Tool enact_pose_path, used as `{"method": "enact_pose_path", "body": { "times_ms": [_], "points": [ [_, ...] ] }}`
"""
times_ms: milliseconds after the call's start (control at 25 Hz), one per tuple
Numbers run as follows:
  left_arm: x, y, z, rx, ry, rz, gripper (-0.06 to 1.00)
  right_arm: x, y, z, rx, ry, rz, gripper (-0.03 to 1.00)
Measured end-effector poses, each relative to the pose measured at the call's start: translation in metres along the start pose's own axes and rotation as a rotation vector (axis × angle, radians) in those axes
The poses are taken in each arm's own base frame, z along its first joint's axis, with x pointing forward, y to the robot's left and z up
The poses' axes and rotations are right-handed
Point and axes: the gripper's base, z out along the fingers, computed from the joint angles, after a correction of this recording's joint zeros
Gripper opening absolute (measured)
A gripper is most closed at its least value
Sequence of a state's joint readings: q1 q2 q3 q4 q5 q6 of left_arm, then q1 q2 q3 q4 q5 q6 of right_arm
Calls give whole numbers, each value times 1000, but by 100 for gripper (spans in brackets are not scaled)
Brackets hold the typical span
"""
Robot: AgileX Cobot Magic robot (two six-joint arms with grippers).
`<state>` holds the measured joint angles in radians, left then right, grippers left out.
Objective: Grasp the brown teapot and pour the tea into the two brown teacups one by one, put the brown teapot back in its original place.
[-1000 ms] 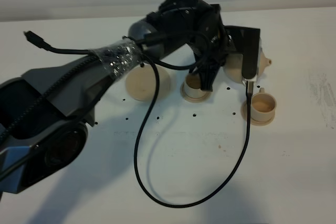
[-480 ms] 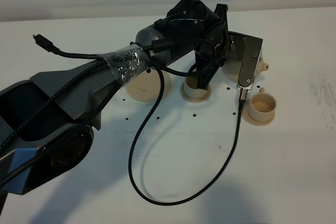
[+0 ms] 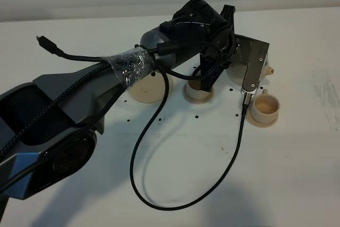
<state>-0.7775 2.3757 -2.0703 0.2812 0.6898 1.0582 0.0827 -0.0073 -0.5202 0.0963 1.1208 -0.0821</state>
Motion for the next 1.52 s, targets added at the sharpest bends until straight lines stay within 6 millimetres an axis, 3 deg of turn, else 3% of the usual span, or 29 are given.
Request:
{"method": "enact_pose_path", "body": {
  "times_ms": [360,680,1520],
  "points": [
    [1,1,0,-8,17,94,8,0,0,0,0,0,0,22],
    [-2,-8,18,-10,60,181,8,0,0,0,0,0,0,22],
    [-17,-8,15,-57,70,415,8,0,0,0,0,0,0,22]
  ]
}}
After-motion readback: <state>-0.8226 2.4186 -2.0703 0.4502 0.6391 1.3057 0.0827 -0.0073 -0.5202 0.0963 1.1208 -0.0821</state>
